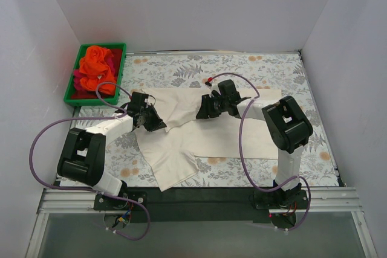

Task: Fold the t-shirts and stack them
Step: Fold the tshirt

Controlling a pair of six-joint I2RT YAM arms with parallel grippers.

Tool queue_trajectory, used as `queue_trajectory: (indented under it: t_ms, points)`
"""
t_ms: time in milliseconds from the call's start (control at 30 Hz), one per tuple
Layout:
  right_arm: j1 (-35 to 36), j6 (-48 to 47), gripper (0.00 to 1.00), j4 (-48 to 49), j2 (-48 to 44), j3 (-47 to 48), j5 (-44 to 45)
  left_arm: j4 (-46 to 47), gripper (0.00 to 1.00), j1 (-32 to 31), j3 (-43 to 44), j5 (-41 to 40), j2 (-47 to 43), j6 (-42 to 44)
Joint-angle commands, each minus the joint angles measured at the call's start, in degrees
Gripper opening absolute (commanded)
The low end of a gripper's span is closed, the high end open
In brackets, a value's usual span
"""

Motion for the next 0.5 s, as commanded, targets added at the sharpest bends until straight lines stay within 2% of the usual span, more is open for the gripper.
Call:
queue_trajectory:
  t_ms: [0,333,433,467]
  points:
    - [-0.3,-2.6,0.38,3.8,0.4,0.6,-1.2,0.6,0.02,0.2,1.5,0.5,-0.1,0.1]
    - [-0.3,-3.9,0.33,4.8,2.5,1.3,-5.4,0.5,0.02,0.2,1.7,0.3,0.1,0.1]
    - [-0.3,-4.1,0.27,4.9,2.9,1.2,-5.5,0.5,0.02,0.2,1.7,0.3,0.0,0.1]
    - [-0.3,-4.1,0.22,4.8,3.0,1.1,-5.5,0.5,0.02,0.2,1.7,0.3,0.0,0.1]
